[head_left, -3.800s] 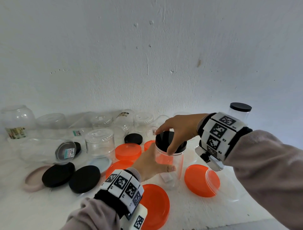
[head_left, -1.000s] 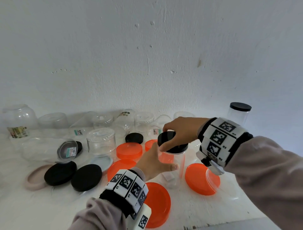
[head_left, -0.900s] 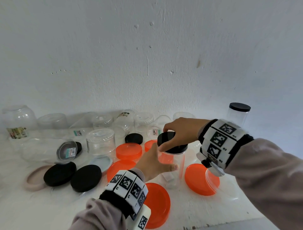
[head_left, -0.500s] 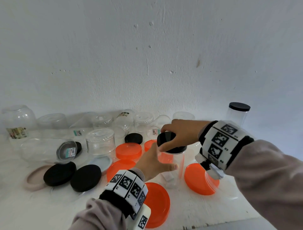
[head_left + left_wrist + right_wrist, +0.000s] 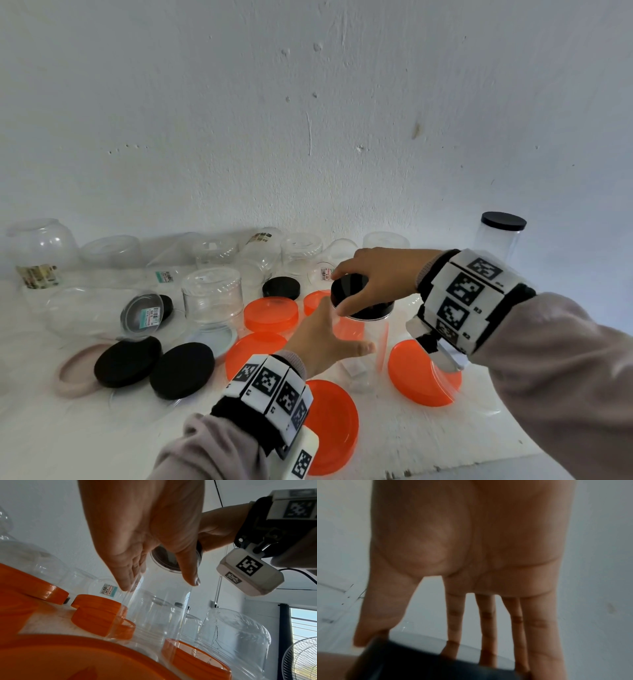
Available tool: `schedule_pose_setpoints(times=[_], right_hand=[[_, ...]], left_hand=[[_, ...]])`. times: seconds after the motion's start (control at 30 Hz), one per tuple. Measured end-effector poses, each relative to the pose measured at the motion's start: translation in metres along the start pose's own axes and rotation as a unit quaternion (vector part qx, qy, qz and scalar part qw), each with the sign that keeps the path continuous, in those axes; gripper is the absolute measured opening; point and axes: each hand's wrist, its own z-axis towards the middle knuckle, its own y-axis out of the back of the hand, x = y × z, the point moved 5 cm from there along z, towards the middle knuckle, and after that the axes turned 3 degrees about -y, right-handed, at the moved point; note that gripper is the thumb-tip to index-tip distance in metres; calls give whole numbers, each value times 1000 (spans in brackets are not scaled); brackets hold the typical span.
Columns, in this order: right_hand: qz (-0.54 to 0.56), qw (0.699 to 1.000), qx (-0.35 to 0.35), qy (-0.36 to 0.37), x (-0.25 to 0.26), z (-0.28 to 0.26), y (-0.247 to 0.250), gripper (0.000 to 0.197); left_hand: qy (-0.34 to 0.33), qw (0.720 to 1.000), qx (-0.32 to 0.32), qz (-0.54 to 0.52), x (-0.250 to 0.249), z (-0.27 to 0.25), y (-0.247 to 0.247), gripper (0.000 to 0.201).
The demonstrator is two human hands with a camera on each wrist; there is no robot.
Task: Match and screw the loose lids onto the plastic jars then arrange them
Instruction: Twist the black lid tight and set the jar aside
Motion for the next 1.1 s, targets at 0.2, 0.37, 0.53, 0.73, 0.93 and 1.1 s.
schedule_pose_setpoints(times=[0.2,0.37,0.53,0.73,0.93,1.1], right_hand=[[12,1000,22,-1,3,-3,1,66],[30,998,45,22,5,-4,4,61],[-35,999,3,-15,8,1,0,64],[24,998,59,-14,2,-5,3,72],[30,998,46,-25,-3,-4,4,68],[1,999,3,-51,-1,-1,1,70]], left_hand=[[-5,1000,-1,1,-1,0,0,85],[2,1000,-1,13,0,0,-1,86],[-4,1000,0,3,-1,0,0,85],[-2,1000,-1,-7,-2,0,0,87],[3,1000,1,-7,-2,-1,-1,85],[2,1000,2,-4,-2,-1,-1,88]])
